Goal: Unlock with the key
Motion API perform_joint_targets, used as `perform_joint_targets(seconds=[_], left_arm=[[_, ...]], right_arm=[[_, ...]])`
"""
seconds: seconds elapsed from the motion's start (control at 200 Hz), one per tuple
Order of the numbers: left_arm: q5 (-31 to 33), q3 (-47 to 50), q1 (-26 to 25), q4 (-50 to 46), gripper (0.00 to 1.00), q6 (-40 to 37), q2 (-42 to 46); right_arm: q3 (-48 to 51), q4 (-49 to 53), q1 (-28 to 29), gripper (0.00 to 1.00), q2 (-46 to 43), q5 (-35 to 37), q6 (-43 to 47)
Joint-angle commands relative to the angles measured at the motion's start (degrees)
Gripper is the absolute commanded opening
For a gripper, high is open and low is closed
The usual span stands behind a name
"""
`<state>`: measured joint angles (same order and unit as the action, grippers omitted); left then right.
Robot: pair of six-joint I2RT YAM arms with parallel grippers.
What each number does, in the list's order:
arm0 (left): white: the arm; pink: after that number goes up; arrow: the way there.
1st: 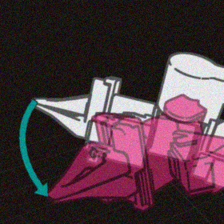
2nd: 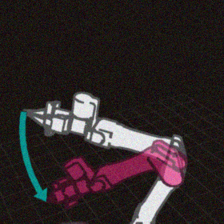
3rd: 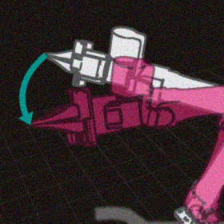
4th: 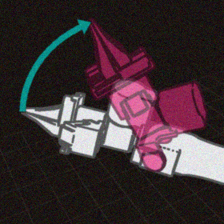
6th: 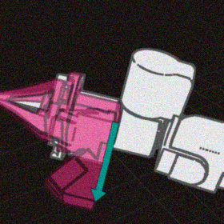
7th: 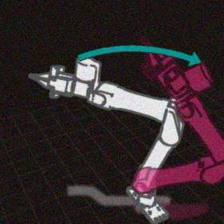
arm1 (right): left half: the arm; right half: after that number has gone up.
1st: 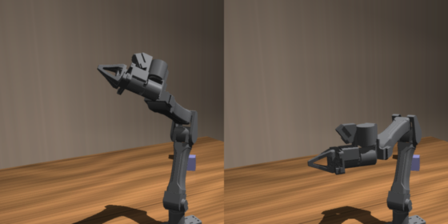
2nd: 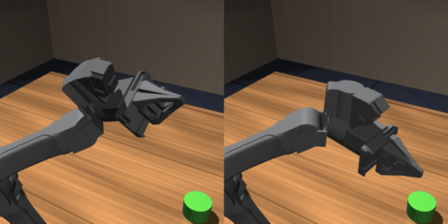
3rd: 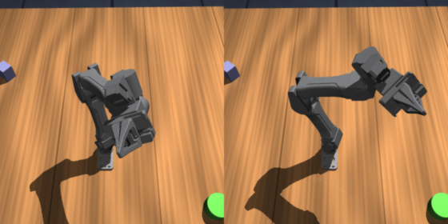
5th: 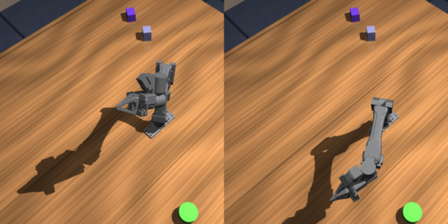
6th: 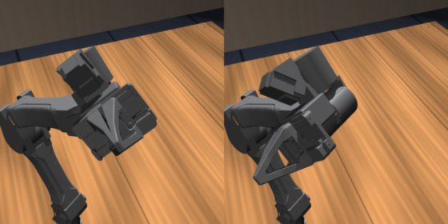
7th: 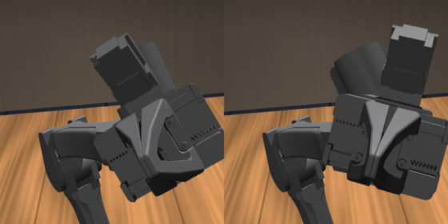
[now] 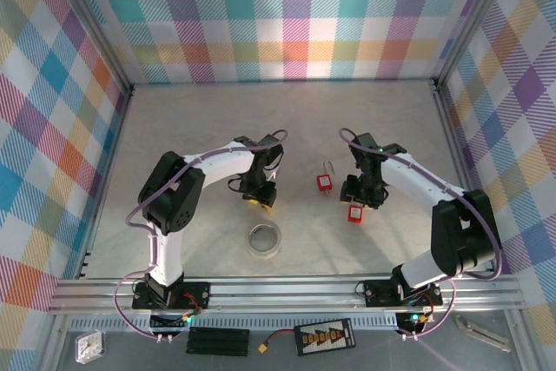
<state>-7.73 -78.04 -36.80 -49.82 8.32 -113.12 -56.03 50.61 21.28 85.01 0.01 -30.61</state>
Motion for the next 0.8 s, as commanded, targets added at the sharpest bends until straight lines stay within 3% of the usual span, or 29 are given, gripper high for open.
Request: perform_joint_targets(seconds=[0.0, 0.23, 0.64, 0.795], left_arm=[[1.7, -2.2, 0.6, 1.1, 0.38, 0.1, -1.4], [1.8, -3.2, 0.6, 0.0, 0.31, -0.3, -2.9], [0.6, -0.4, 2.0, -0.1, 0.01, 1.4, 0.8], [-1.9, 1.5, 3.6, 2.3, 0.0, 4.4, 5.1]], right_arm=[[0.5, 0.6, -0.4, 0.55, -1.6, -0.1, 0.5], [0.9, -0.1, -0.4, 0.53, -1.4, -0.8, 0.5], [0.2, -1.1, 0.2, 0.48, -2.7, -3.7, 0.3], [0.3, -3.4, 1.3, 0.48, -5.6, -7.4, -1.1]])
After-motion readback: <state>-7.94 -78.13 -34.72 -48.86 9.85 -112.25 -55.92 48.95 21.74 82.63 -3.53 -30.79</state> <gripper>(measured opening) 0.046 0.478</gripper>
